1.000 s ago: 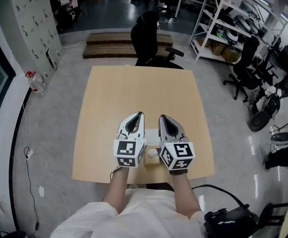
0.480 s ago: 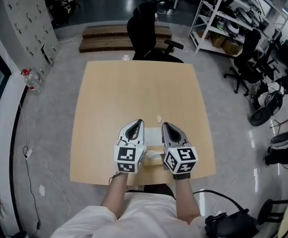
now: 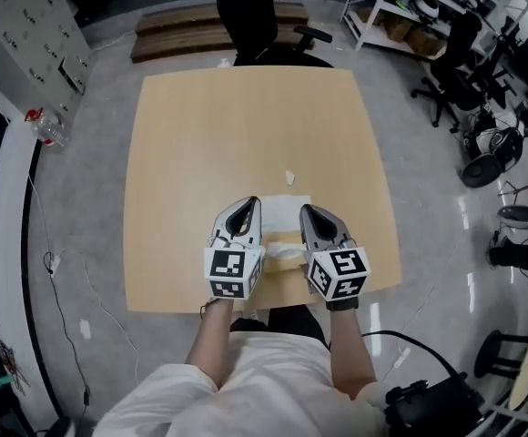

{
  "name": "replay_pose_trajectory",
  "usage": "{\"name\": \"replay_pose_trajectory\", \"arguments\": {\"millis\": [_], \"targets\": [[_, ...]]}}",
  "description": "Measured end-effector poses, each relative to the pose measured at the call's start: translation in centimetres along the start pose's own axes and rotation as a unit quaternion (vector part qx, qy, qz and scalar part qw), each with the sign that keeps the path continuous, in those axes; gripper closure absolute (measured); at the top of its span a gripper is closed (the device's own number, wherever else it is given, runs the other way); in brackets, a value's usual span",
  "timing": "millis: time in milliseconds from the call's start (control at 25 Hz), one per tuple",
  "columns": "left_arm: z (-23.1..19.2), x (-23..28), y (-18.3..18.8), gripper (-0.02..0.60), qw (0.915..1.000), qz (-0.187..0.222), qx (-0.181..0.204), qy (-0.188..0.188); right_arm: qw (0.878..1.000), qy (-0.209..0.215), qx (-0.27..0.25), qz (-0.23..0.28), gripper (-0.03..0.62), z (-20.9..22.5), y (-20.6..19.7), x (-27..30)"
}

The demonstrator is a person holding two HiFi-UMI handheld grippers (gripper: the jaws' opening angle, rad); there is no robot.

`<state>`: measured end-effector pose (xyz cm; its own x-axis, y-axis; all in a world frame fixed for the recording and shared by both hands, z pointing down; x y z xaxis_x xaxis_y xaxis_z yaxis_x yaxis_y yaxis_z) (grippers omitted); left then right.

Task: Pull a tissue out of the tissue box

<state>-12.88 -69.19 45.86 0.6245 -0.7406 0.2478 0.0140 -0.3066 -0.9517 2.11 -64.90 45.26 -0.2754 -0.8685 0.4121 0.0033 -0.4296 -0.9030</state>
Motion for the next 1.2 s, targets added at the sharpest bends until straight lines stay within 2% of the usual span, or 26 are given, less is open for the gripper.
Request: {"name": "replay_pose_trajectory", "arguments": {"millis": [440, 880, 1200], "targets": [[-1.6, -0.3, -4.3, 0.590, 0.9977, -0.066, -0.013, -0.002, 0.996, 0.013, -0.016, -0.090, 0.592, 2.5, -5.2, -0.1], [-0.5, 1.1, -8.2, 0.590, 0.9942, -0.103, -0.014, -0.027, 0.989, 0.039, -0.016, -0.142, 0.592, 3.3, -9.8, 0.2], [0.3, 1.1, -11.1, 0.591, 0.9901, -0.134, -0.018, -0.037, 0.983, 0.042, -0.029, -0.174, 0.592, 3.1, -13.0, 0.0]]}}
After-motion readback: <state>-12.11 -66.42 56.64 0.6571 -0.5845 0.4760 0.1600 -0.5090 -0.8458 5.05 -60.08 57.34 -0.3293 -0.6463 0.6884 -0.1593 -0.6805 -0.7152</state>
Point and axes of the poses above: the fingertips, and each gripper's own axes: x forward along the fingers, z to its right, y out of its top, the point moved 6 cm from there along -x, backward along the fingers, and after that the axes turned 4 degrees about -z, right-handed, at the moved point
